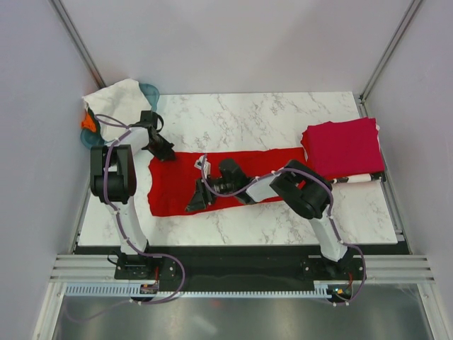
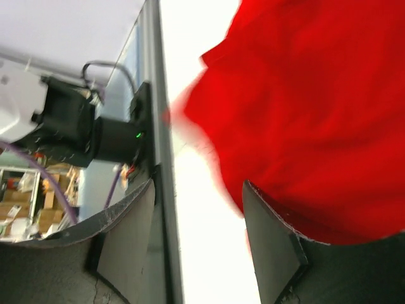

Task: Fold and stack the t-shirts
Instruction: Fold the tshirt

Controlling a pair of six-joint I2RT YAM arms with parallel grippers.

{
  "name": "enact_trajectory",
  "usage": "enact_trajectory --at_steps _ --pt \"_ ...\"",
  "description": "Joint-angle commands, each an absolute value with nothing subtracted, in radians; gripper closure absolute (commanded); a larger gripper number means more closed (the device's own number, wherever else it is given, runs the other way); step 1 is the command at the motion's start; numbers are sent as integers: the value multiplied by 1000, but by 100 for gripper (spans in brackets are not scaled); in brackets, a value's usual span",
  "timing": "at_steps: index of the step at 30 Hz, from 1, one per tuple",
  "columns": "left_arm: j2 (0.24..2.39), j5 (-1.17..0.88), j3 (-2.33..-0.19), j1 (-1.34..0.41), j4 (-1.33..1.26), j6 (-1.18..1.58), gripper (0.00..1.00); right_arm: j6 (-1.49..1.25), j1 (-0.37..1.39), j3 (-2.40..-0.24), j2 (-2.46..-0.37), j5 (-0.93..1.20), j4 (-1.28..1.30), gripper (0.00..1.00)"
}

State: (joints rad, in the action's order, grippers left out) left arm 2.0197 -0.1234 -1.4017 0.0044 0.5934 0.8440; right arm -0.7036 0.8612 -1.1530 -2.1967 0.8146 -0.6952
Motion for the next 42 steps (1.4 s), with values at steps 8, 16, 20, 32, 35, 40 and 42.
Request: enact_trajectory --at_steps 8,16,20,32,35,40,42 --pt "2040 -126 -1454 12 601 816 98 -680 953 -899 -1905 769 -757 34" --pt "1843 -144 -1416 12 609 759 98 -509 920 -1057 -1752 365 -231 40" --pt "1714 -161 -1341 12 614 729 98 -529 917 -1143 -1790 198 -48 45" --pt "1362 -221 -957 -40 575 724 98 -571 919 -1149 -1839 123 87 51" --pt "1287 -235 -859 -60 506 759 98 -568 917 -1160 -1862 130 87 59" --pt "1250 -238 -758 -72 442 804 98 -555 920 -1186 -1893 141 98 68" --pt "1233 -242 -723 -72 428 811 98 -552 926 -1198 -1913 166 112 72"
